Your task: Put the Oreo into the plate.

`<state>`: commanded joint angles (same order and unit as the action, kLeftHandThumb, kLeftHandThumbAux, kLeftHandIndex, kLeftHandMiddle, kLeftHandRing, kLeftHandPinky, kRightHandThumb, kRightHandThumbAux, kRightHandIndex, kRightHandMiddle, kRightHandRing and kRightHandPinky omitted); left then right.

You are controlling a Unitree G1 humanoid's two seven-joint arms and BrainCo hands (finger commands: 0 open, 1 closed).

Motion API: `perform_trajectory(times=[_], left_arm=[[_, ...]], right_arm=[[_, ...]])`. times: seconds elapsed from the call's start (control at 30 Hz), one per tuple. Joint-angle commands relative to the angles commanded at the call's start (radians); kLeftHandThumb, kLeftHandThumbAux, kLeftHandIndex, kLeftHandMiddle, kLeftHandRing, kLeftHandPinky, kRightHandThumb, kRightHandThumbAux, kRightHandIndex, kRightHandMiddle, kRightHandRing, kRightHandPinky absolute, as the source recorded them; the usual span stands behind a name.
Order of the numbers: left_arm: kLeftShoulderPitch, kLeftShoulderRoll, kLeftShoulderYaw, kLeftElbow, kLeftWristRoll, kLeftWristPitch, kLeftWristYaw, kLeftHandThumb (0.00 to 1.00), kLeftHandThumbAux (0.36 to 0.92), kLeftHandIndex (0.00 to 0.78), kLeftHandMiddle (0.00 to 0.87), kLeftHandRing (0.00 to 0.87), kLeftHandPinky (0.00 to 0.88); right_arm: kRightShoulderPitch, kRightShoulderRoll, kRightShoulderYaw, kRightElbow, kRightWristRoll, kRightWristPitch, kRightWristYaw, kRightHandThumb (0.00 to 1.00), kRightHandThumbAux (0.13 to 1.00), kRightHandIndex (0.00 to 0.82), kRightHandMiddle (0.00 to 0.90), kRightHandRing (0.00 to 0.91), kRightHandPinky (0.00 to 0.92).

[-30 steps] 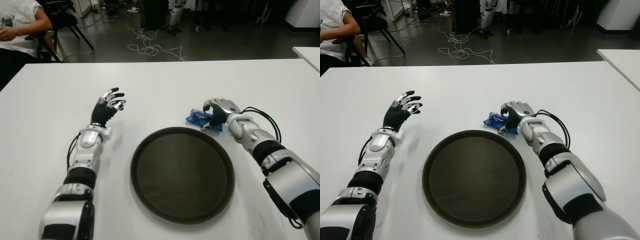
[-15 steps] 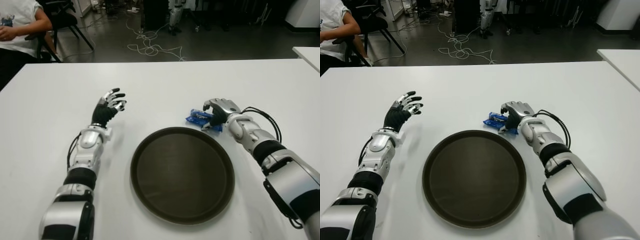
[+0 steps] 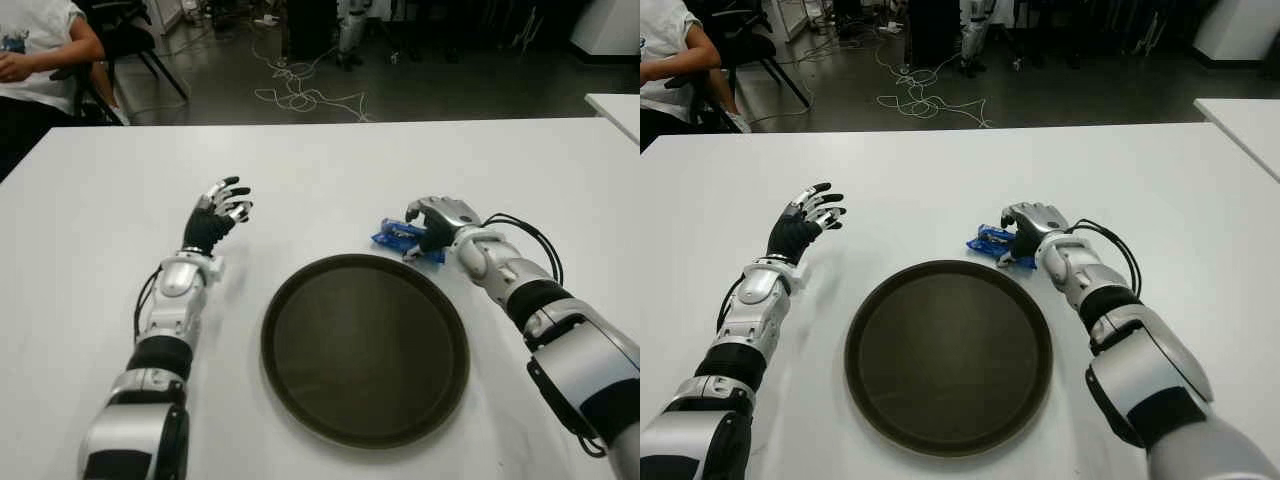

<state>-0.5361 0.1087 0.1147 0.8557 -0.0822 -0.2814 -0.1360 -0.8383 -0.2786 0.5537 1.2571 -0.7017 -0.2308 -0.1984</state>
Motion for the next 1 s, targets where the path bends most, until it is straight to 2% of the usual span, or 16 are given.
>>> perform_trajectory(times=[0.2, 0.53, 0.77, 0.8, 0.83, 0.87, 0.93, 1.0], left_arm=[[0.004, 0.000, -0.004, -0.011, 0.005, 0.007, 0.007, 0.510, 0.771, 0.178, 0.261, 0.287, 0.326], [0.008, -0.002, -0.005, -0.019, 0.000, 0.017, 0.008, 0.504, 0.768, 0.187, 0.264, 0.286, 0.328], [0.010, -0.004, -0.004, -0.020, -0.004, 0.013, 0.002, 0.518, 0.765, 0.187, 0.262, 0.285, 0.330], [0.010, -0.004, -0.004, -0.019, -0.003, 0.014, 0.003, 0.516, 0.769, 0.187, 0.262, 0.285, 0.328], [0.009, -0.004, -0.004, -0.018, -0.003, 0.014, 0.004, 0.513, 0.768, 0.189, 0.264, 0.285, 0.328], [0.009, -0.004, -0.005, -0.016, -0.002, 0.013, 0.005, 0.511, 0.768, 0.190, 0.265, 0.285, 0.328], [0.009, -0.004, -0.005, -0.015, -0.001, 0.011, 0.006, 0.511, 0.762, 0.193, 0.267, 0.287, 0.333], [0.009, -0.004, -0.005, -0.014, 0.000, 0.009, 0.005, 0.513, 0.758, 0.194, 0.267, 0.288, 0.335]], right_arm=[[0.000, 0.001, -0.001, 0.002, 0.002, 0.000, 0.009, 0.000, 0.790, 0.440, 0.393, 0.472, 0.410], [0.001, 0.000, 0.005, 0.001, 0.000, -0.005, 0.043, 0.000, 0.760, 0.422, 0.374, 0.442, 0.375], [0.001, -0.003, 0.004, -0.003, 0.004, -0.014, 0.083, 0.000, 0.741, 0.362, 0.321, 0.362, 0.320], [0.002, -0.004, 0.005, -0.003, 0.003, -0.018, 0.083, 0.000, 0.734, 0.349, 0.308, 0.350, 0.309], [0.003, -0.005, 0.005, -0.003, 0.002, -0.021, 0.084, 0.000, 0.718, 0.280, 0.250, 0.286, 0.248], [0.005, -0.005, 0.008, -0.004, -0.001, -0.024, 0.081, 0.000, 0.712, 0.255, 0.230, 0.264, 0.226], [0.007, -0.007, 0.015, -0.004, -0.009, -0.027, 0.074, 0.000, 0.675, 0.135, 0.123, 0.155, 0.141], [0.008, -0.009, 0.022, -0.004, -0.014, -0.029, 0.069, 0.000, 0.642, 0.069, 0.063, 0.079, 0.094]])
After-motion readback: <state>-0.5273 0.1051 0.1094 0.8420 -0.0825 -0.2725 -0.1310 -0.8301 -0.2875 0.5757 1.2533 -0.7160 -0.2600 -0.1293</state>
